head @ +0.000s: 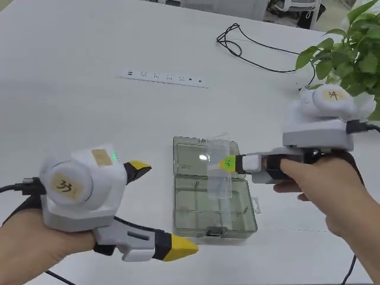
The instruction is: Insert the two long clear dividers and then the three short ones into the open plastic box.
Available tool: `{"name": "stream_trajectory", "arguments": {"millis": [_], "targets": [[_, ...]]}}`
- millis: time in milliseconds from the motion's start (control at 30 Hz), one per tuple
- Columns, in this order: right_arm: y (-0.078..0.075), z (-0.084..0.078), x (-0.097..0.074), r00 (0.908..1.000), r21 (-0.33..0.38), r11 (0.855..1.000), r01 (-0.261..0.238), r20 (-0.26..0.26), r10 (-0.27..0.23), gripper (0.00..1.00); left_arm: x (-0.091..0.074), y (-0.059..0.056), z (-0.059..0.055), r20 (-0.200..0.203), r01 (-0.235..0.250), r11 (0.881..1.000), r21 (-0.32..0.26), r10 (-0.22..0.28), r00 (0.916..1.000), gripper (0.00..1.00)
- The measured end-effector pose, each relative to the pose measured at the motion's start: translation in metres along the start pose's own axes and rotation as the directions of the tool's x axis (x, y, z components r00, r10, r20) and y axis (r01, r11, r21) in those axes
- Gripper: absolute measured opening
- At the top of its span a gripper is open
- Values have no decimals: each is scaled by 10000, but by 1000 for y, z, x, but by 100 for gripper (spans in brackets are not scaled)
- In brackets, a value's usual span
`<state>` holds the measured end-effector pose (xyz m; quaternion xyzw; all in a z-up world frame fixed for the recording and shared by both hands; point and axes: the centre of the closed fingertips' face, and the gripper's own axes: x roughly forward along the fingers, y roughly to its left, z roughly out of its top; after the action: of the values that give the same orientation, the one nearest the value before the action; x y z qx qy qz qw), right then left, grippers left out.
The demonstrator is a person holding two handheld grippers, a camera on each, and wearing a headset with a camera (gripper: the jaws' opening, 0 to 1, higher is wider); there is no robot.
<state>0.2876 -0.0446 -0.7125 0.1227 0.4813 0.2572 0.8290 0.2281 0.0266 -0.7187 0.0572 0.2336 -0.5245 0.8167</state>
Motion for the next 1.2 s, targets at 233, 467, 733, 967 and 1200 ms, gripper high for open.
{"name": "stream_trajectory", "arguments": {"millis": [233,467,733,967,1200], "targets": [[-7,-17,15,9937,995,9937,507,-1047,-402,7,1,0,-9,-257,306,9992,238,-300,9992,100],[-16,-36,27,9797,1152,9889,937,-1875,-710,7,3,-1,-10,-150,530,9984,187,-527,9985,100],[-21,-45,36,9682,1570,9799,1229,-2360,-836,7,3,-2,-13,1,653,9979,-3,-653,9979,100],[-26,-50,40,9607,1614,9770,1393,-2612,-939,7,3,1,-14,30,646,9979,-96,-646,9979,100],[-35,-50,46,9543,1540,9748,1614,-2760,-1144,7,4,1,-13,116,662,9976,-224,-660,9978,99]]}}
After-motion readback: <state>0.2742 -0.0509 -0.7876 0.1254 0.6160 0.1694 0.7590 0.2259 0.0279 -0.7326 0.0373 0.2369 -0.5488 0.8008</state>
